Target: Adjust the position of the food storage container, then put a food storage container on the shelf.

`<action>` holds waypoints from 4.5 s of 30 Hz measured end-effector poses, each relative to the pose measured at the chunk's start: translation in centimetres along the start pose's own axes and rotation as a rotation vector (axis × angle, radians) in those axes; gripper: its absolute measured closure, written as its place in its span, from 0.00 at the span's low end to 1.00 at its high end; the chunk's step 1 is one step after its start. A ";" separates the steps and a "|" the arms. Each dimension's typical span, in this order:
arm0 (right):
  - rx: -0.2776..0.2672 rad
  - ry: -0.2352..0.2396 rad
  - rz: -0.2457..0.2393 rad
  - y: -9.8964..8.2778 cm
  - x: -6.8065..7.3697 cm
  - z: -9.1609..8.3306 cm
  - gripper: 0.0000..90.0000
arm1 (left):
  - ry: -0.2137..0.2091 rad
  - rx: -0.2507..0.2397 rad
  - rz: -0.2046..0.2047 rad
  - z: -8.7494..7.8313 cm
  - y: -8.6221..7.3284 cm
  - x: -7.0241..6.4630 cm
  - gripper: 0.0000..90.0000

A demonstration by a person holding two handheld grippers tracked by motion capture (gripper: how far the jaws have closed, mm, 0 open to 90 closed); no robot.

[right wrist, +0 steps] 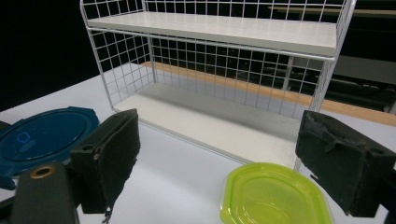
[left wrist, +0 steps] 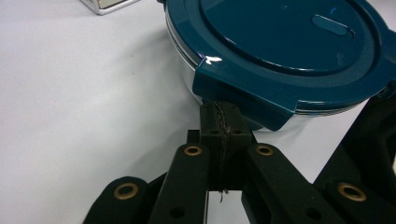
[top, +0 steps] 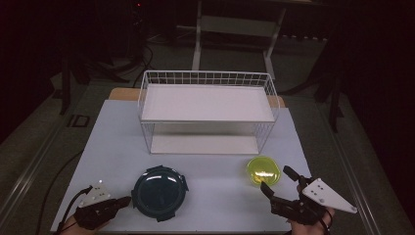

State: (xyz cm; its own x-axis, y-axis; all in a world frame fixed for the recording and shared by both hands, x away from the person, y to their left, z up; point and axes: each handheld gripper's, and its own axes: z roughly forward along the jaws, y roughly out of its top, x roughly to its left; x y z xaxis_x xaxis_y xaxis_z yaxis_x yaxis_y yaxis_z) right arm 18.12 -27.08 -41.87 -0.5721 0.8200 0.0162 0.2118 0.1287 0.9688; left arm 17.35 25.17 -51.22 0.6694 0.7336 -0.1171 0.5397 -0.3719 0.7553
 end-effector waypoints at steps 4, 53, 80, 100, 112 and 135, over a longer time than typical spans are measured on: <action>-0.001 -0.002 -0.001 -0.1 0.0 0.0 0.15 | -0.008 0.000 -0.003 0.2 0.2 -0.1 0.99; -0.002 -0.001 0.000 -0.4 -0.4 -0.4 0.17 | -0.132 -0.009 0.059 6.7 5.9 -2.5 0.99; 0.010 0.038 -0.083 0.0 0.4 1.1 0.14 | -0.172 -0.212 -0.082 2.6 8.7 -2.5 0.02; 0.031 0.274 -0.085 1.4 2.8 7.7 0.15 | -0.299 -0.099 -0.453 6.1 7.5 -0.5 0.04; 0.085 0.284 -0.091 0.6 3.7 7.9 0.15 | -0.415 0.068 -0.669 8.8 5.9 0.6 0.23; 0.237 0.392 0.095 -1.3 2.9 9.4 0.12 | -0.521 0.054 -0.652 9.5 5.8 0.5 0.59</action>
State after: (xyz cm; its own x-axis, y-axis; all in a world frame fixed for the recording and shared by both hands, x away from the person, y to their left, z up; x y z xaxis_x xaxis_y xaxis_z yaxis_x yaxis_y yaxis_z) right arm 23.63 -19.66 -45.40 -0.7882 0.5673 0.2385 0.4265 0.2242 0.8763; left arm 25.66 17.95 -53.02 0.3577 0.4591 -0.8132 0.9155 -0.0006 0.4023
